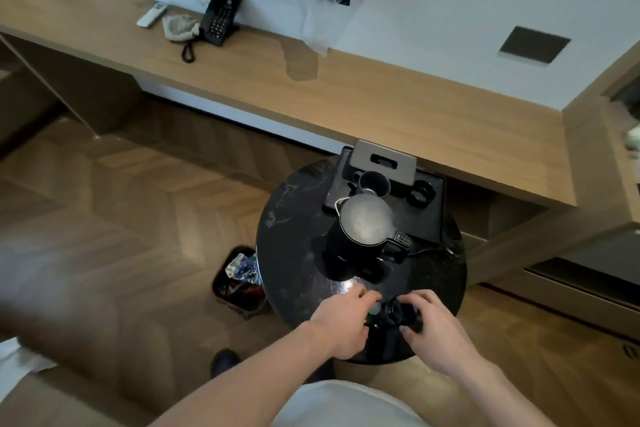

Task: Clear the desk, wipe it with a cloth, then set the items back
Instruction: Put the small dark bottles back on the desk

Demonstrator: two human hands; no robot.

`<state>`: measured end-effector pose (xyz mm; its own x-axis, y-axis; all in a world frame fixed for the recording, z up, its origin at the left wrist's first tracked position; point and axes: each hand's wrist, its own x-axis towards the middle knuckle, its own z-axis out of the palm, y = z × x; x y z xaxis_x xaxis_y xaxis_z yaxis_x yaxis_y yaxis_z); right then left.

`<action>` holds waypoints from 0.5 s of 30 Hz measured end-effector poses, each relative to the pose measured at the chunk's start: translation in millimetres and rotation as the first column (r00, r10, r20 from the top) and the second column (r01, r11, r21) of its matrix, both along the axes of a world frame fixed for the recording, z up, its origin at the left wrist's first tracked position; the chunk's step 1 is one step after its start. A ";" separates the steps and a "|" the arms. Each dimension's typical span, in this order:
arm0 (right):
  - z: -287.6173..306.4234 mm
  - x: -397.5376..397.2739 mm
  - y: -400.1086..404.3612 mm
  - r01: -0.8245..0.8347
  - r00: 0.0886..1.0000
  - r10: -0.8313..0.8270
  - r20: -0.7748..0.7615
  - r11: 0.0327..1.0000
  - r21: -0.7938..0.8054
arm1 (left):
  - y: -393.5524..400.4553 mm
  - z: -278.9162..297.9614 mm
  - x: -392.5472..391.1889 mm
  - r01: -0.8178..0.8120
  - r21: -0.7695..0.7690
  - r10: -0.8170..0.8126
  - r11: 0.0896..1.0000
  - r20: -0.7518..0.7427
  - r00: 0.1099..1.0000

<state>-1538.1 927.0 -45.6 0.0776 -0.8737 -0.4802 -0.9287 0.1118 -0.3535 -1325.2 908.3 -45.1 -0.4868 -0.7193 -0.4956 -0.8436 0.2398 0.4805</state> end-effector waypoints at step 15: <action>17.2 74.3 -31.4 -0.157 0.968 0.159 0.192 0.987 -0.026 | 33.9 22.8 89.2 -0.634 -0.059 0.607 0.771 -0.235 0.760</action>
<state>-1463.8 895.5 -28.4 0.3051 -0.8478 -0.4337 -0.8485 -0.0351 -0.5281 -1236.0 942.2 -22.2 0.0142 -0.9459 -0.3241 -0.7229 -0.2337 0.6502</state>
